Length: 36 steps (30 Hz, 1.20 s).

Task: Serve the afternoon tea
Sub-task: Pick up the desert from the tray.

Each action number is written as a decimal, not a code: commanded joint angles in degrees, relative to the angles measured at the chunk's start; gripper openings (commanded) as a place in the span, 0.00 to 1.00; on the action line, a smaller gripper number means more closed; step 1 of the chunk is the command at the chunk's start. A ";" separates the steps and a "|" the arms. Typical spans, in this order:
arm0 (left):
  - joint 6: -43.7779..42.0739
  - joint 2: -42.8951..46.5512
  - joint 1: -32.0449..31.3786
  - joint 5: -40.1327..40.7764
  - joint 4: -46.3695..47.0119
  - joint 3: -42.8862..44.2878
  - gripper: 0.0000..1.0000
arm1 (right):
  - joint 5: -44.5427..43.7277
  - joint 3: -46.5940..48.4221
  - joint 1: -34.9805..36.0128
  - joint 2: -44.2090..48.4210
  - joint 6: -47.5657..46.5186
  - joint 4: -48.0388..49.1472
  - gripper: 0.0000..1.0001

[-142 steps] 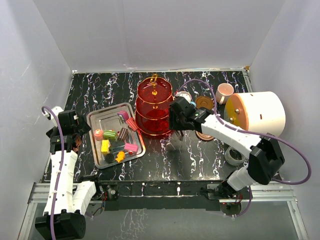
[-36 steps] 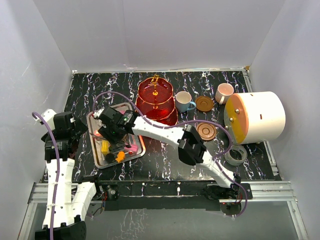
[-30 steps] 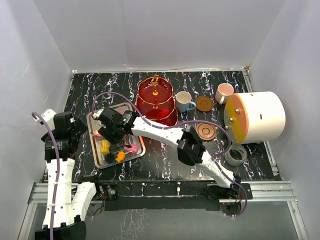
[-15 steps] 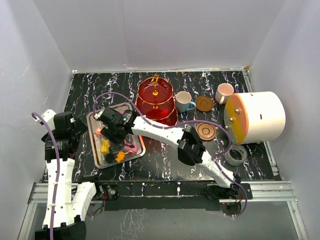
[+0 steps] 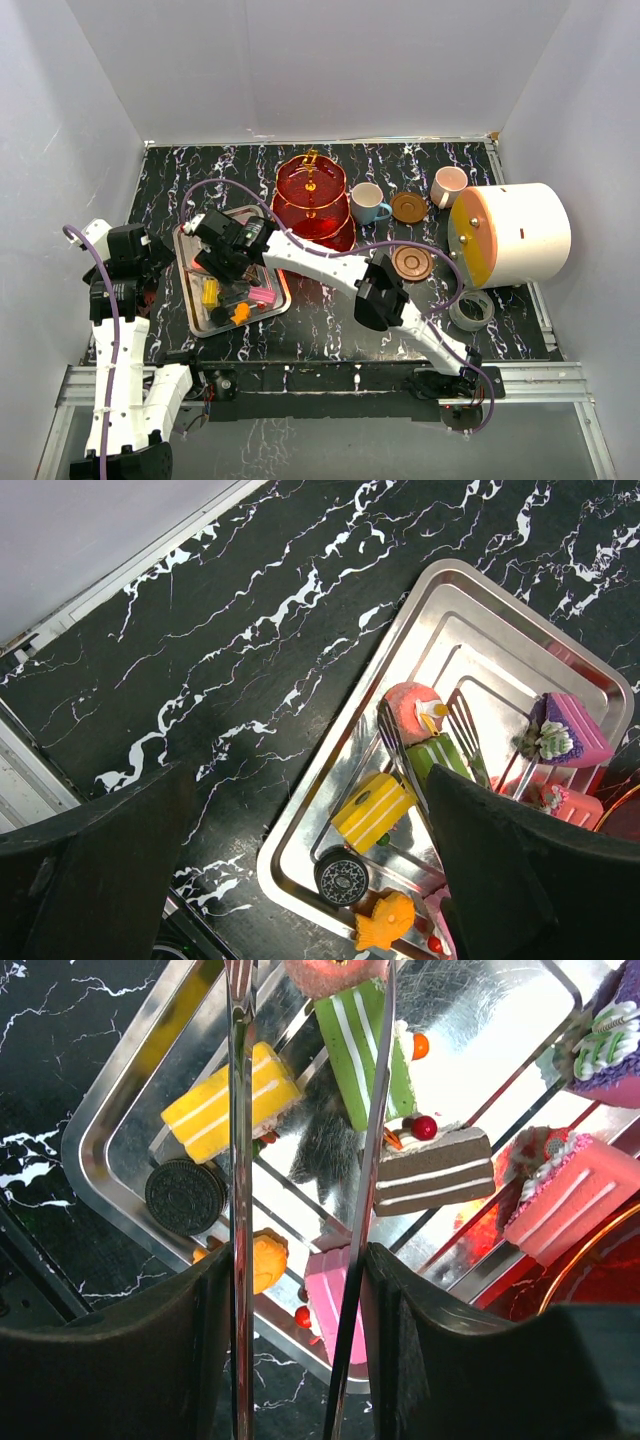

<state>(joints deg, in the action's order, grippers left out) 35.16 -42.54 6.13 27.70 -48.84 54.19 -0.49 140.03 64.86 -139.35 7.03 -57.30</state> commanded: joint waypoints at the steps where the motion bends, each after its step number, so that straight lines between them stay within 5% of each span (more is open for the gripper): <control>1: 0.38 0.36 -0.33 1.65 -0.38 -0.34 0.99 | -1.14 3.82 -0.17 -0.67 -2.02 2.51 0.48; 36: 0.91 1.07 -0.31 2.18 -0.64 -0.48 0.99 | -2.26 5.38 -0.55 -0.68 -2.44 3.26 0.40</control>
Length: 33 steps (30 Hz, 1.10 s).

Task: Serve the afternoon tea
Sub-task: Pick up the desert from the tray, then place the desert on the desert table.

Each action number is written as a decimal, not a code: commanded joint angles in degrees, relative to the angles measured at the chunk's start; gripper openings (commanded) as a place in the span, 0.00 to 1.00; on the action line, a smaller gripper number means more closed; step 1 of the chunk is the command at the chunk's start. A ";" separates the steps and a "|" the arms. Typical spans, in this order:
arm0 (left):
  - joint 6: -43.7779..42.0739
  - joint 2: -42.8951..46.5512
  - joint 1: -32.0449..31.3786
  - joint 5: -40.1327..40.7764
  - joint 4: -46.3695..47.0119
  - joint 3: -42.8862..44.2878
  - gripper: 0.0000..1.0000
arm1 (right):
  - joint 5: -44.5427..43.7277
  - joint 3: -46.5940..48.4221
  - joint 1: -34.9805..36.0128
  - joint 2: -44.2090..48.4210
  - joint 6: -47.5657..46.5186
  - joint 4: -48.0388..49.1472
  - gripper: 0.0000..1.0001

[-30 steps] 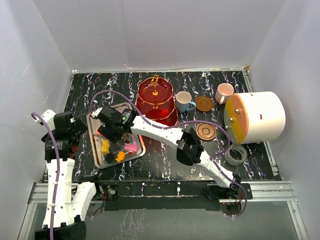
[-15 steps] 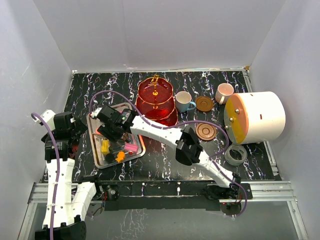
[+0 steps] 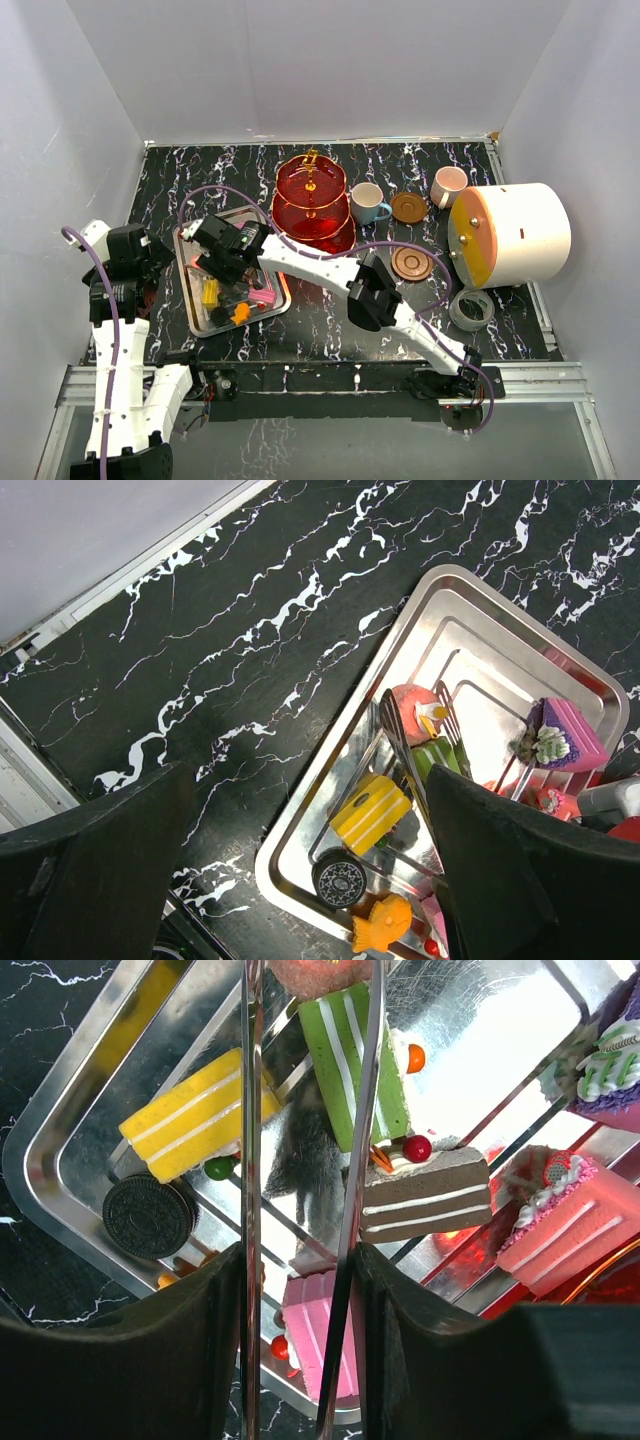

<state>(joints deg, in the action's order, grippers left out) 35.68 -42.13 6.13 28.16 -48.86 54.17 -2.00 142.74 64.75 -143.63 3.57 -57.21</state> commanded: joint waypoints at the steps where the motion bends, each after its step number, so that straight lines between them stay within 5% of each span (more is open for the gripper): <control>1: 0.37 0.66 -0.33 1.72 -0.62 -0.43 0.99 | -0.61 2.24 -0.59 4.82 1.59 3.86 0.40; 17: 0.60 0.64 -0.32 1.98 -0.88 -0.38 0.99 | -3.00 -5.30 -2.86 16.66 10.83 8.54 0.36; 33: 0.55 0.38 -0.39 1.46 -0.54 -0.54 0.99 | -11.82 -38.58 -2.96 37.49 24.90 14.55 0.35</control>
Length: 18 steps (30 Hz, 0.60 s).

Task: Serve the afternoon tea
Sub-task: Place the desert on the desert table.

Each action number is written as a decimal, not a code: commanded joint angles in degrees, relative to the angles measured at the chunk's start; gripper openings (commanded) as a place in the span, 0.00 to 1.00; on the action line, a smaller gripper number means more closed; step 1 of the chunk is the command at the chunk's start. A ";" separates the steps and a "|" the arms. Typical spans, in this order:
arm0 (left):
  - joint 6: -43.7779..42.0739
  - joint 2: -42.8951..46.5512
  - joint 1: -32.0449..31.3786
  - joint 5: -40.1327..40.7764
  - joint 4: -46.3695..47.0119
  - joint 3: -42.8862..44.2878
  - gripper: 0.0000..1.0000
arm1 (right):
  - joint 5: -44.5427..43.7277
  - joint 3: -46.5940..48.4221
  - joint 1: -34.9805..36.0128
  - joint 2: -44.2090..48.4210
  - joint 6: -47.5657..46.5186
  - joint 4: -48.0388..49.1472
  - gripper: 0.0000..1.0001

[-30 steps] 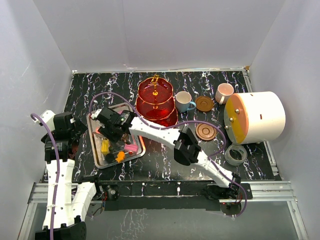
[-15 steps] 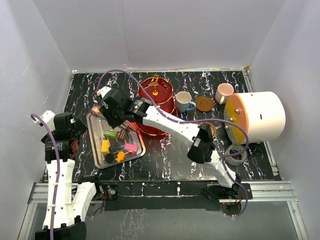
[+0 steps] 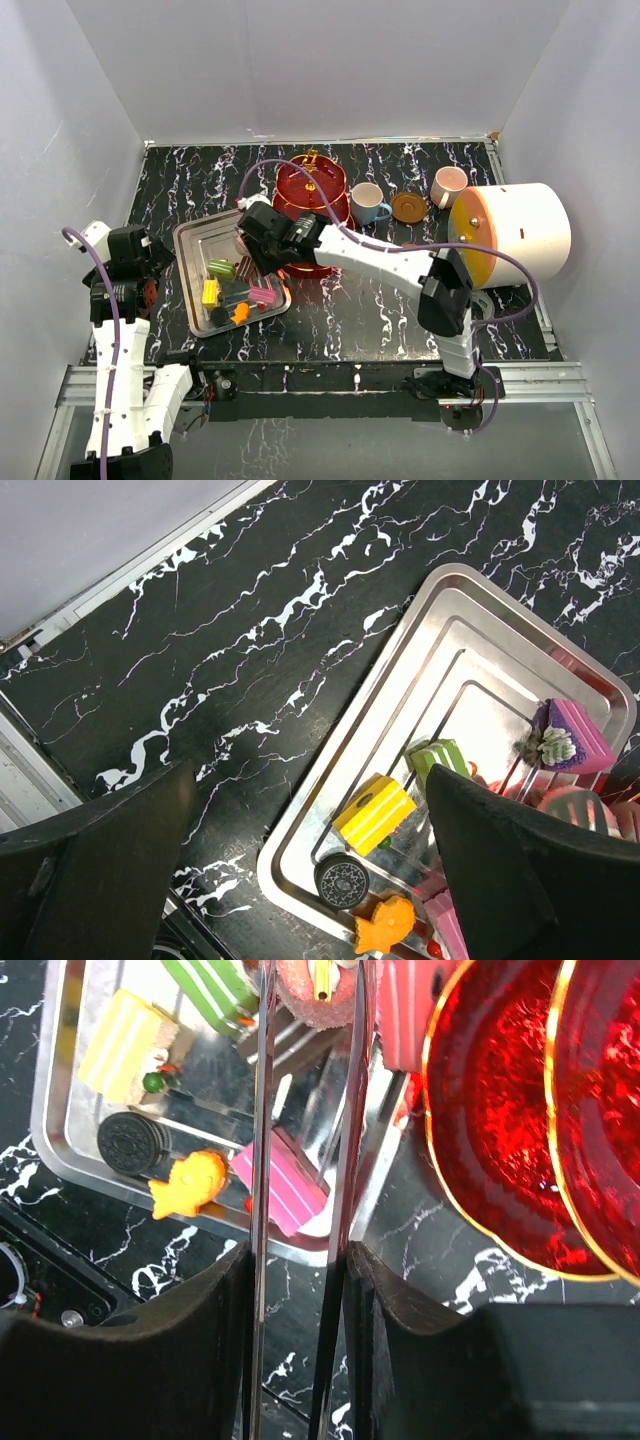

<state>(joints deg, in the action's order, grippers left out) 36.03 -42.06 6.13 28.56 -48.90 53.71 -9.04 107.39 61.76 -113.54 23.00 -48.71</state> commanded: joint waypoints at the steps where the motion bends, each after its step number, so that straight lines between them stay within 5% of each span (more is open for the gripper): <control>1: 0.18 0.36 -0.37 1.06 -0.49 -0.05 0.99 | -5.34 -4.65 0.03 8.22 6.41 6.46 0.35; 18: 0.31 0.67 -0.37 1.06 -0.45 -0.27 0.99 | -6.96 -22.02 -5.64 17.08 14.81 12.25 0.35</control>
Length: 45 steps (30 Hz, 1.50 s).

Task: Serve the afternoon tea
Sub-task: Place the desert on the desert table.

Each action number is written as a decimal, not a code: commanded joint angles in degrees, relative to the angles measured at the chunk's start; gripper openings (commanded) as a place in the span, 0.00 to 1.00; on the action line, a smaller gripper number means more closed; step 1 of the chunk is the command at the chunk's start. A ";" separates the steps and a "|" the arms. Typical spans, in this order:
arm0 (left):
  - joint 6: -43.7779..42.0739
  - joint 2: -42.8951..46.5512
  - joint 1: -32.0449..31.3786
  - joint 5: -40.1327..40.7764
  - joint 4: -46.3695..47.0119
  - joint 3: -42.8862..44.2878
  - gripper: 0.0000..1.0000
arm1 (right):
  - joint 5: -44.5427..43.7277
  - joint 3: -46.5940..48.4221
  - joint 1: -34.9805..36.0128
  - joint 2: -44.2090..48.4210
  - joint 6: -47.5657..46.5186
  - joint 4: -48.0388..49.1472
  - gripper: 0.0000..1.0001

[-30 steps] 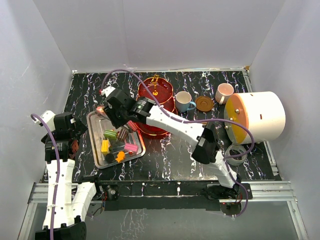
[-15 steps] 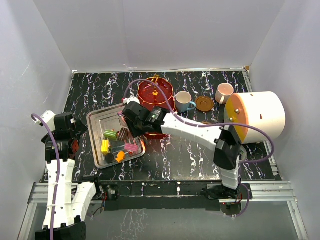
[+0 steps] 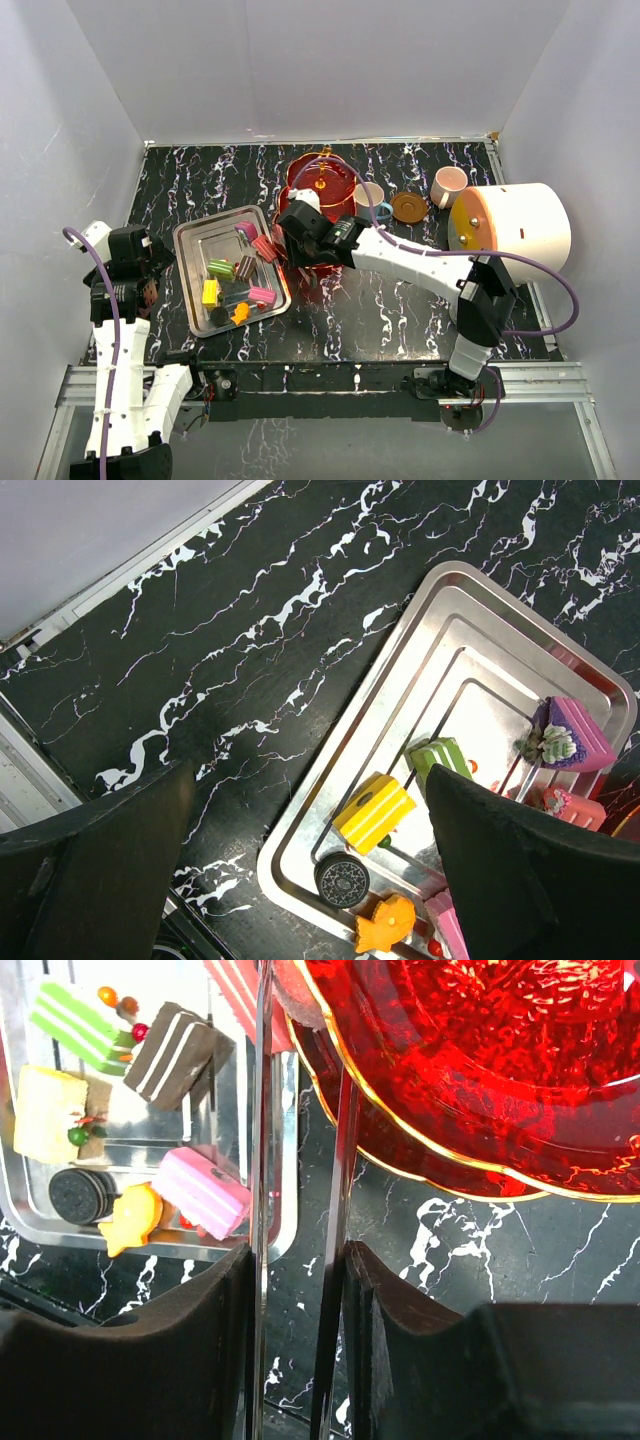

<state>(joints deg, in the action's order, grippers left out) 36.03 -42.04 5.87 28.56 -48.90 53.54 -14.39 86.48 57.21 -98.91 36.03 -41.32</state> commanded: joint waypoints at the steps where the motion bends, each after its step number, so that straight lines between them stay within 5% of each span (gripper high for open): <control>1: 0.27 0.65 -0.15 1.06 -0.48 -0.08 0.99 | -1.68 -1.35 -1.26 2.20 1.84 5.11 0.35; 29: 0.43 0.56 -0.22 1.14 -0.50 0.00 0.99 | -12.17 -9.07 -1.66 -4.05 -8.17 22.28 0.38; 45: 0.27 0.65 -0.24 0.98 -0.40 -0.16 0.99 | -12.59 -5.54 -1.93 -4.00 -9.53 18.15 0.49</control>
<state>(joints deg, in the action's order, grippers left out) 36.05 -41.89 5.87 28.56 -48.90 53.54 -25.93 77.60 55.75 -103.98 27.20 -22.52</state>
